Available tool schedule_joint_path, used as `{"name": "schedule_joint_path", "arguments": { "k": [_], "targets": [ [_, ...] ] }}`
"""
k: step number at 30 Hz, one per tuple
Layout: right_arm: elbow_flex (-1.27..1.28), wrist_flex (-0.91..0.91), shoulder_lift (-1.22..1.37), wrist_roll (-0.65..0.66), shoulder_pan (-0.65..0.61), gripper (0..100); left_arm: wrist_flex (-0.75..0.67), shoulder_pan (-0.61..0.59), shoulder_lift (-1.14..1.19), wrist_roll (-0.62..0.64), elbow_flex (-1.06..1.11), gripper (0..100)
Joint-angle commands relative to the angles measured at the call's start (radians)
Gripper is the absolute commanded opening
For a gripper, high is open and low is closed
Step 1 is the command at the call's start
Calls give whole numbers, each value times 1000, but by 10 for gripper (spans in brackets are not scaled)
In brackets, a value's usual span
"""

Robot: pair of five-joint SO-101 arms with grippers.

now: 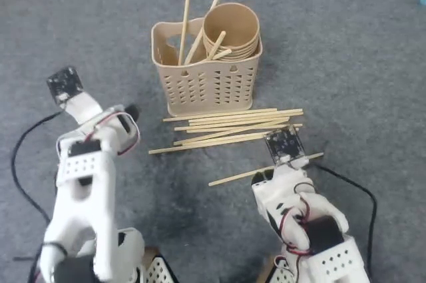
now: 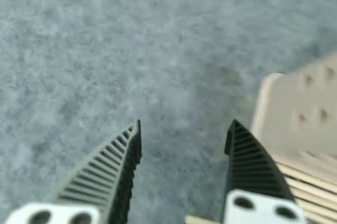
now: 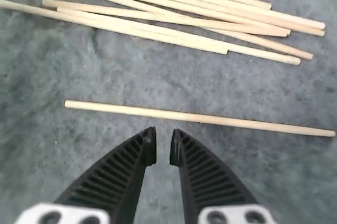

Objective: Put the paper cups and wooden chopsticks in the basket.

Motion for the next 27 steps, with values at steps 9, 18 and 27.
{"name": "schedule_joint_path", "arguments": {
  "k": [9,18,27],
  "targets": [
    [-390,7,789,431,-104,62,-23,-31,152,6,-140,240],
    [-430,-260,1066,569,-245,65,-29,-29,155,5,-151,240],
    [-637,-255,1268,577,-265,145,-29,-29,155,5,-151,240]
  ]
}}
